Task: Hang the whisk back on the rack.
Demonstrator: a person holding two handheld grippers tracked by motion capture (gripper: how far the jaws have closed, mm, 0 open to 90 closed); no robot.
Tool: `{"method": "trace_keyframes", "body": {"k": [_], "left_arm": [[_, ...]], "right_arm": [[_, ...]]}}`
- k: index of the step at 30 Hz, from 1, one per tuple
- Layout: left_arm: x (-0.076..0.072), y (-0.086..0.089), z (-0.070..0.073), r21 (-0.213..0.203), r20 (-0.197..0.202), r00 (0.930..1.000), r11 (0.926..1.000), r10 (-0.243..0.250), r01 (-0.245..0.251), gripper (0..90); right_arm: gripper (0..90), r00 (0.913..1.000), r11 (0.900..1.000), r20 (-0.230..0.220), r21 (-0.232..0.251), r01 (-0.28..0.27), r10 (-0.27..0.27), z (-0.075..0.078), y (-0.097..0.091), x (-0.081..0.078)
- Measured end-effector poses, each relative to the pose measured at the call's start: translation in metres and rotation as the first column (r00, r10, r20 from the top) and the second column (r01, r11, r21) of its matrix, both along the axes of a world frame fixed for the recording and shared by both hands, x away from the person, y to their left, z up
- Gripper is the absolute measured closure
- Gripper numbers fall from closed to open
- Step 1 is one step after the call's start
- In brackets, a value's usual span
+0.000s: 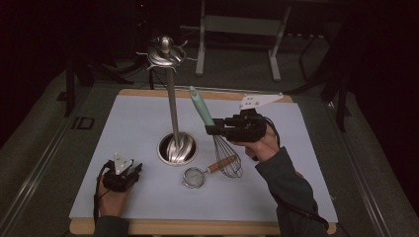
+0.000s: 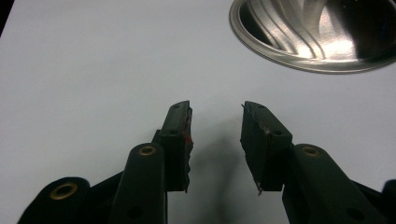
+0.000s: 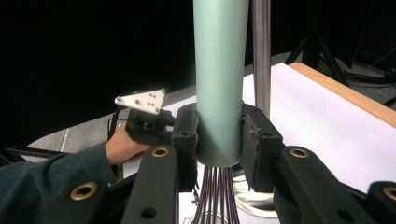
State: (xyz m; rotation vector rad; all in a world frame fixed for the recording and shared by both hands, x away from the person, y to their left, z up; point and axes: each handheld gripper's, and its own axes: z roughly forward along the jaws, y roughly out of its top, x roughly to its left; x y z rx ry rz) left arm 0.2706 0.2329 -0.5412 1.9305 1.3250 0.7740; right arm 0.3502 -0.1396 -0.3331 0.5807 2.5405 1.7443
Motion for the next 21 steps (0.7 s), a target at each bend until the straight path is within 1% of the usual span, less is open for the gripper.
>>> {"method": "trace_keyframes", "body": {"k": [8, 18, 21], "left_arm": [[0.000, 0.000, 0.000, -0.002, -0.001, 1.0000, 1.0000, -0.001, 0.001, 62.9], [0.000, 0.000, 0.000, -0.002, -0.001, 1.0000, 1.0000, -0.001, 0.001, 62.9], [0.000, 0.000, 0.000, -0.002, -0.001, 1.0000, 1.0000, -0.001, 0.001, 62.9]], "right_arm": [[69.5, 0.9998, 0.9998, 0.016, 0.018, -0.011, 0.011, 0.009, 0.007, -0.001], [69.5, 0.9980, 0.9964, 0.056, 0.078, -0.034, 0.029, 0.025, 0.013, -0.004], [69.5, 0.9971, 0.9953, 0.066, 0.087, -0.043, 0.037, 0.028, 0.016, -0.005]]}}
